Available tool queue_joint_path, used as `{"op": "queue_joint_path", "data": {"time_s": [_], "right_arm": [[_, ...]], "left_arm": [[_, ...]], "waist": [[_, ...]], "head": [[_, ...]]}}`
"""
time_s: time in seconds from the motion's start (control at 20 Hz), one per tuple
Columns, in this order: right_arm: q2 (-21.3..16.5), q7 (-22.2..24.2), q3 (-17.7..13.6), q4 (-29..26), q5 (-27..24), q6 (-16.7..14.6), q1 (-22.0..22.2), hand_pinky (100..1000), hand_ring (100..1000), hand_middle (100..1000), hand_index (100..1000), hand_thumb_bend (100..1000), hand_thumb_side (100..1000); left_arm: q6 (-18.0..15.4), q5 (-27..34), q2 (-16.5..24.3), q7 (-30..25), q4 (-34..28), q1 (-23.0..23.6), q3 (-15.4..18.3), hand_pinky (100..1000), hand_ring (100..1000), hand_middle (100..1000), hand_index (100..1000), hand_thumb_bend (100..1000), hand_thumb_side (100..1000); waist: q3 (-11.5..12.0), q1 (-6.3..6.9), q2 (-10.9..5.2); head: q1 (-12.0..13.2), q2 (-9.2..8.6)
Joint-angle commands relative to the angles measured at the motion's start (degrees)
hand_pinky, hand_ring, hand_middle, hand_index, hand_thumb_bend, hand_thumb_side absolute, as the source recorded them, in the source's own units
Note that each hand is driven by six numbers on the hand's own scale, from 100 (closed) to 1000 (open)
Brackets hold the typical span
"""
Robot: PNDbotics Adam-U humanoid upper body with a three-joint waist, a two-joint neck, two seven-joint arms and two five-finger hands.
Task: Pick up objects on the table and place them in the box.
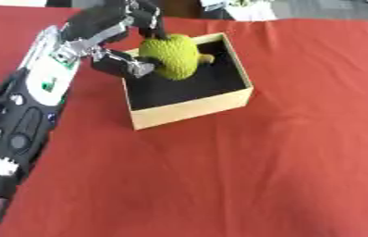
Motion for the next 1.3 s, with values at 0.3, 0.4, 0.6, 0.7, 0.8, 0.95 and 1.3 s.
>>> {"op": "queue_joint_path", "data": {"time_s": [0.3, 0.4, 0.6, 0.7, 0.8, 0.95, 1.3], "right_arm": [[-0.4, 0.4, 0.0, -1.2, 0.0, -0.3, -0.8, 741, 876, 551, 535, 100, 615], [-0.4, 0.3, 0.0, -1.2, -0.1, -0.4, -0.8, 741, 875, 551, 535, 100, 615], [-0.3, 0.2, -0.1, -1.2, -0.2, -0.5, -0.6, 741, 875, 549, 534, 100, 615], [-0.3, 0.2, -0.1, -1.2, -0.2, -0.5, -0.5, 741, 875, 549, 533, 100, 615], [-0.2, 0.1, -0.1, -1.2, -0.3, -0.5, -0.5, 741, 875, 549, 533, 100, 614], [-0.2, 0.1, -0.1, -1.2, -0.4, -0.5, -0.4, 741, 876, 548, 533, 100, 614], [-1.4, -0.1, -0.4, -1.2, 0.2, -0.4, -0.4, 743, 871, 550, 535, 100, 614]], "left_arm": [[-3.8, -5.1, -0.2, -1.6, 0.6, -0.1, 0.1, 514, 526, 570, 720, 428, 220], [-3.6, -6.5, 0.0, -1.6, 0.9, 0.0, 0.2, 621, 650, 686, 827, 514, 362], [-3.0, -10.1, 0.2, -1.9, 0.7, 0.1, 0.8, 807, 845, 852, 937, 594, 528], [-2.4, -11.8, 0.2, -0.9, 0.5, 0.1, 1.0, 832, 873, 873, 956, 643, 599], [-1.7, -13.4, 0.3, 0.5, 0.3, 0.2, 1.3, 837, 880, 874, 963, 708, 673], [-0.5, -15.4, 0.3, 2.8, 0.2, 0.3, 1.6, 835, 876, 869, 961, 703, 676], [4.1, -11.7, 3.1, 8.7, -5.4, 1.4, 7.4, 809, 809, 807, 906, 498, 699]], "waist": [[0.1, 0.09, -1.17], [0.1, 0.08, -1.17], [0.1, 0.09, -1.23], [0.1, 0.08, -1.26], [0.2, 0.05, -1.26], [0.2, 0.01, -1.26], [1.1, 0.03, -1.59]], "head": [[-0.5, -0.69], [-0.5, -0.68], [-0.5, -0.69], [-0.6, -0.75], [-0.6, -0.77], [-0.6, -0.68], [-2.7, 0.14]]}}
